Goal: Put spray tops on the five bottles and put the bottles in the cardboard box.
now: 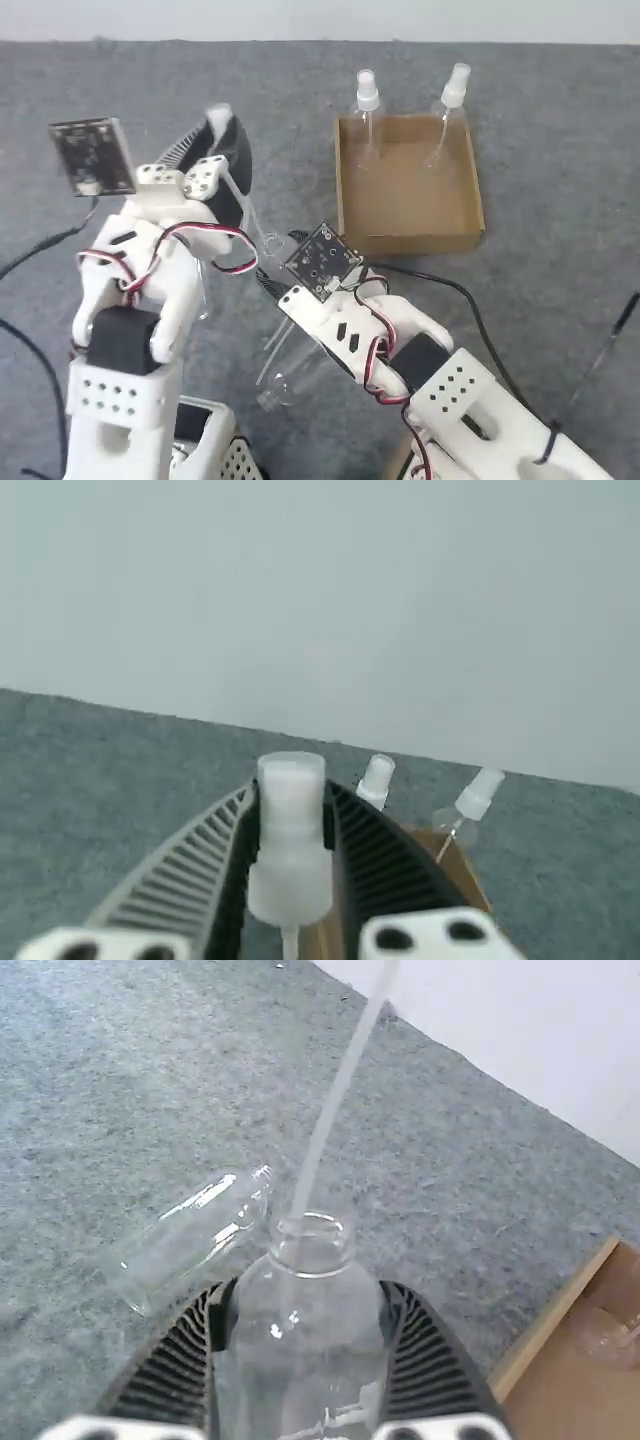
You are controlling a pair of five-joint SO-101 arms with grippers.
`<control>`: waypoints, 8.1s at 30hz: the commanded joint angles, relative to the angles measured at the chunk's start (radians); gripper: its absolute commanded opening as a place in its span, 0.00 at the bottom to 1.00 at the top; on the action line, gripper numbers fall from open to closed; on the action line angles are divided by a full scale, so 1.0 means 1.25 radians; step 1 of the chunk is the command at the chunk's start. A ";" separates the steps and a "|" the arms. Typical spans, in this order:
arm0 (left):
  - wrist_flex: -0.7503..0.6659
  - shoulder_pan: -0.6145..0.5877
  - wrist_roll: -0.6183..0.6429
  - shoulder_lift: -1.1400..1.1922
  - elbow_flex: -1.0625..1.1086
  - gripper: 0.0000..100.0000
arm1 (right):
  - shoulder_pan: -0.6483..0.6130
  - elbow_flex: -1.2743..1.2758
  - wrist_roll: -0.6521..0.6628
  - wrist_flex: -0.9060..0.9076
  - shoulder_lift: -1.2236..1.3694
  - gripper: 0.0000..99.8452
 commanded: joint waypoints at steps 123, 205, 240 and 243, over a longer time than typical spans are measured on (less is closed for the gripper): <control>0.087 0.034 -0.250 -0.582 0.571 0.30 | 0.082 -0.663 -0.085 0.452 0.208 0.01; 0.036 -0.044 -0.245 -0.582 0.601 0.01 | 0.436 -0.473 -0.136 -0.311 0.818 0.01; 0.036 -0.044 -0.245 -0.582 0.601 0.01 | 0.407 -0.368 -0.129 -0.440 0.816 0.07; 0.036 -0.044 -0.245 -0.582 0.601 0.01 | 0.407 -0.368 -0.129 -0.440 0.816 0.13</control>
